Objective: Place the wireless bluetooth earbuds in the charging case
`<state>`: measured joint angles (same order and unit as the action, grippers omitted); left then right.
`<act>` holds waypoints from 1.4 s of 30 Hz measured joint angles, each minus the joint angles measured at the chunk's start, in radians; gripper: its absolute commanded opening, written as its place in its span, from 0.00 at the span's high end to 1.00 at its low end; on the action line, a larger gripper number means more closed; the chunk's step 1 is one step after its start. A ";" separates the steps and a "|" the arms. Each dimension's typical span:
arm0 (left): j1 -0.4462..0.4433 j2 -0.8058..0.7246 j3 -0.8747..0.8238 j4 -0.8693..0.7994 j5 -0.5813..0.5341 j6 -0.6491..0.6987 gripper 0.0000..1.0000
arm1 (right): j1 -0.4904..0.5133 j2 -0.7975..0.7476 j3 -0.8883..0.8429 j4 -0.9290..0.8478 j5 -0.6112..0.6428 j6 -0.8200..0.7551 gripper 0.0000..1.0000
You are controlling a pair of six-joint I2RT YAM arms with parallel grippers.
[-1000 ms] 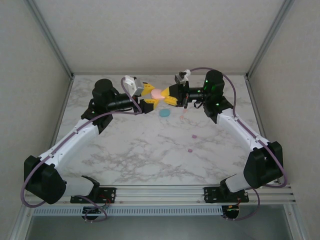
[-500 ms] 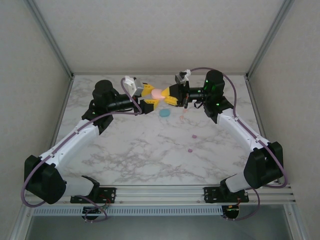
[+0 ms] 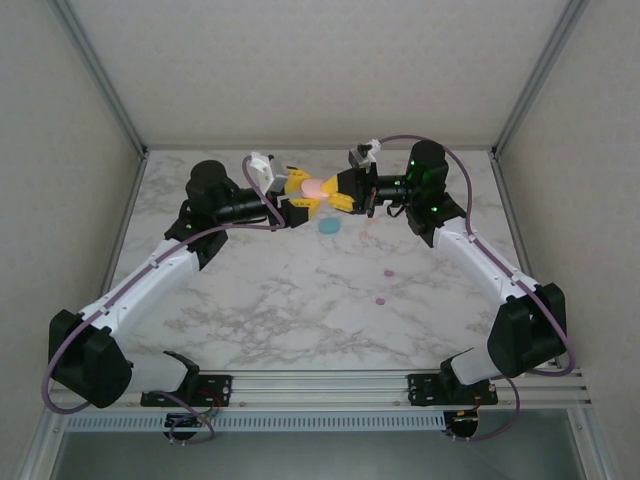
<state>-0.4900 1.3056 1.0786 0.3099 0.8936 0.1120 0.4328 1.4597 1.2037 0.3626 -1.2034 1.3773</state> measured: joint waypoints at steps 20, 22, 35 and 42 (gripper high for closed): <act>-0.004 0.000 0.000 -0.023 0.004 0.008 0.47 | 0.003 0.000 -0.001 0.008 0.006 -0.005 0.82; -0.005 0.000 0.000 -0.023 0.004 0.007 0.47 | 0.004 0.000 -0.002 0.006 0.006 -0.005 0.82; -0.006 0.000 0.000 -0.038 0.002 0.014 0.45 | 0.004 0.000 -0.002 -0.029 0.006 -0.028 0.82; -0.006 0.000 0.000 -0.061 -0.005 0.023 0.45 | 0.004 0.000 -0.002 -0.038 0.006 -0.031 0.82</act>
<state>-0.4957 1.3052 1.0786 0.2493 0.8886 0.1349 0.4366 1.4593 1.2022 0.3244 -1.1976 1.3464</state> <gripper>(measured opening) 0.550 0.258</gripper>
